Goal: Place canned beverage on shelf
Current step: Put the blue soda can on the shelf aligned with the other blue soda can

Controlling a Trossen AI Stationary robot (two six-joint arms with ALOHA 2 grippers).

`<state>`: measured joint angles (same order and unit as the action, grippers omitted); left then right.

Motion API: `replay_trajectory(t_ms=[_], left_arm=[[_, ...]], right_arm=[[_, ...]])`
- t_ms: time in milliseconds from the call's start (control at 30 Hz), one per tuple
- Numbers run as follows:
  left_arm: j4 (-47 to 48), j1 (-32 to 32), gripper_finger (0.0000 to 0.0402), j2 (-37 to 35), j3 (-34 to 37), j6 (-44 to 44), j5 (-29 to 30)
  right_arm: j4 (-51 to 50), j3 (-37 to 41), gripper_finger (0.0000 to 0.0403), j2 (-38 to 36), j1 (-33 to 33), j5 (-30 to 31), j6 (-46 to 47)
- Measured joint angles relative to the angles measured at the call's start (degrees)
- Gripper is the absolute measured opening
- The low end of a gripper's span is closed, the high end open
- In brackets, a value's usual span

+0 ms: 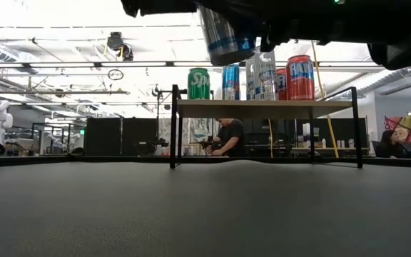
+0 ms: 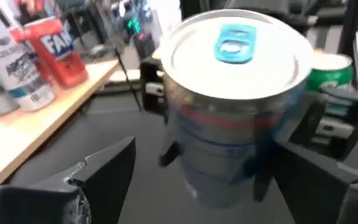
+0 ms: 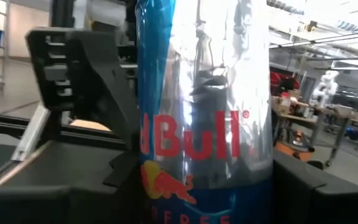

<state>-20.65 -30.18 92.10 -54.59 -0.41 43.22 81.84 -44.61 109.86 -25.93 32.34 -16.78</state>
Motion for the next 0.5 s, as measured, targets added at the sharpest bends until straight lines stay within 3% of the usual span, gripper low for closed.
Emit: replay_trajectory(t_ms=[67,200,500], left_arm=[[-10.3,0.4,0.0340,-0.1,3.9,3.6,-0.8],[-25.7,2.1,0.0326,-0.1,9.5,6.7,-8.9],[-27.9,5.6,0.0293,0.5,10.9,5.3,-17.9]], right_arm=[[0.0,0.0,0.0231,0.0,0.1,-0.9,-0.1],[-0.1,0.0,0.0230,0.0,0.0,-1.2,-0.3],[-0.4,0.0,0.0232,0.0,0.5,-1.1,0.2]])
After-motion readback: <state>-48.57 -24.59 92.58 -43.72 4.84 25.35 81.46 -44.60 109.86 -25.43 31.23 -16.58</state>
